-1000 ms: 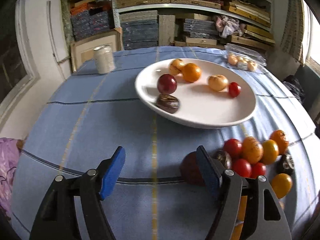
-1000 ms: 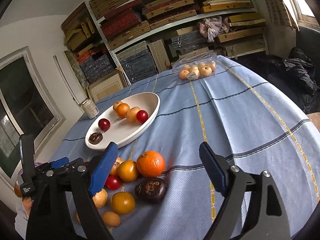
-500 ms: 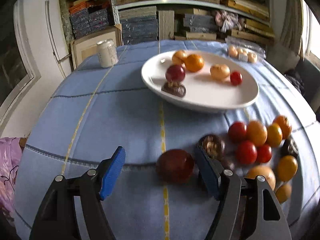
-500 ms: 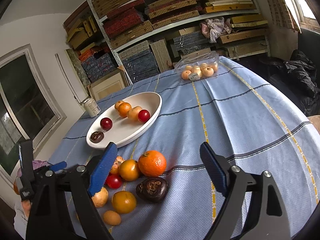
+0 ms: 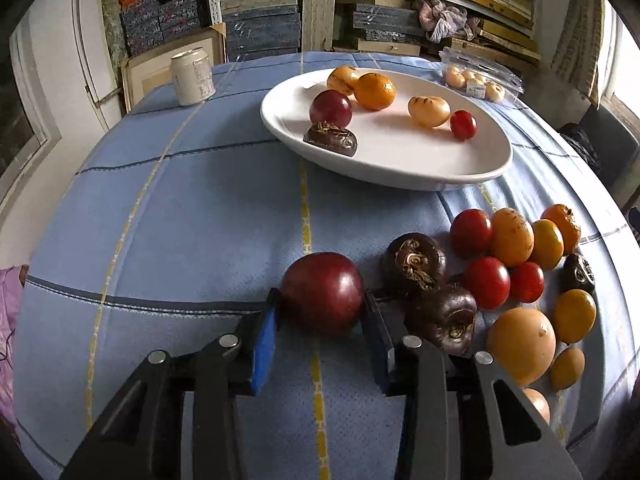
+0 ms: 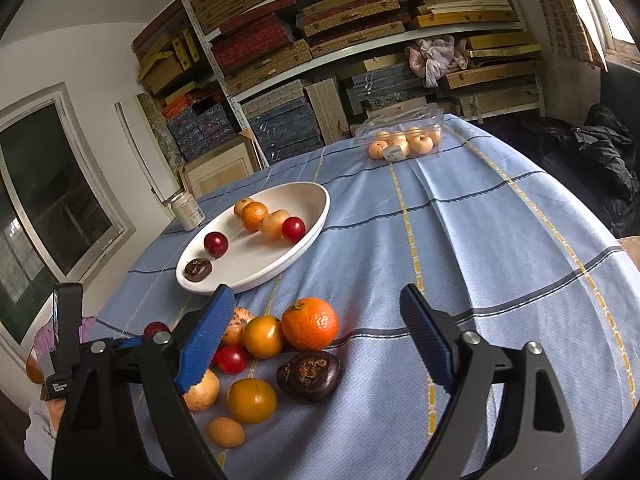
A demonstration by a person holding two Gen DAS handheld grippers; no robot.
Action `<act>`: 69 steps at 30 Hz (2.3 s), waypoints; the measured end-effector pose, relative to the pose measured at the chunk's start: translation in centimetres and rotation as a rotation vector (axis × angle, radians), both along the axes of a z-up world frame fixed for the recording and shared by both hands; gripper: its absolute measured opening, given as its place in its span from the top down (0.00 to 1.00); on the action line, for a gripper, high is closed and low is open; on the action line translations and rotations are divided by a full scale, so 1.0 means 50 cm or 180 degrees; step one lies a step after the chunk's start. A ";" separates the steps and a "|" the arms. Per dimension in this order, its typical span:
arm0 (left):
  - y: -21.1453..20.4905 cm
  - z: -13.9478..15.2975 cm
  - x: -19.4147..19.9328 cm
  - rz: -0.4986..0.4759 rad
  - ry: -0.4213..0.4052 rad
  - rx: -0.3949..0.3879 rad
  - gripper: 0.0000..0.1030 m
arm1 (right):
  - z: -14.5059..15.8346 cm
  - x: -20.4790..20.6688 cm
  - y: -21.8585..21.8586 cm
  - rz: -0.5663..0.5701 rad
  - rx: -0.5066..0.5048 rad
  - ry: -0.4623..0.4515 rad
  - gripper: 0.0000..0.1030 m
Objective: Organize fruits
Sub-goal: 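Grasp another dark red plum with the left gripper while the right approaches a dark brown fruit, then lift the plum with the left gripper while the right grasps the dark brown fruit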
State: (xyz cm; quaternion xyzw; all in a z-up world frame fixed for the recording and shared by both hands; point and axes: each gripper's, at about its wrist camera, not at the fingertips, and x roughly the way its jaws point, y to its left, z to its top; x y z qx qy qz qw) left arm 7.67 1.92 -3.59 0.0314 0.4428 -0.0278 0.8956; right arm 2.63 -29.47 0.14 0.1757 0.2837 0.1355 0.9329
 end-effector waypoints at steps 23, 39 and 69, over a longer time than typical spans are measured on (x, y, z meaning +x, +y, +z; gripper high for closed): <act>-0.001 0.009 0.017 -0.0017 -0.0101 -0.0070 0.56 | -0.073 0.013 0.090 0.0518 -0.0612 0.0557 0.30; 0.008 0.005 0.028 0.0038 -0.0041 -0.0144 0.58 | -0.086 0.041 0.084 0.0499 -0.0589 0.0721 0.56; 0.008 0.013 0.017 0.0069 -0.0148 -0.0064 0.62 | -0.085 0.014 0.079 0.0560 -0.0538 0.0710 0.58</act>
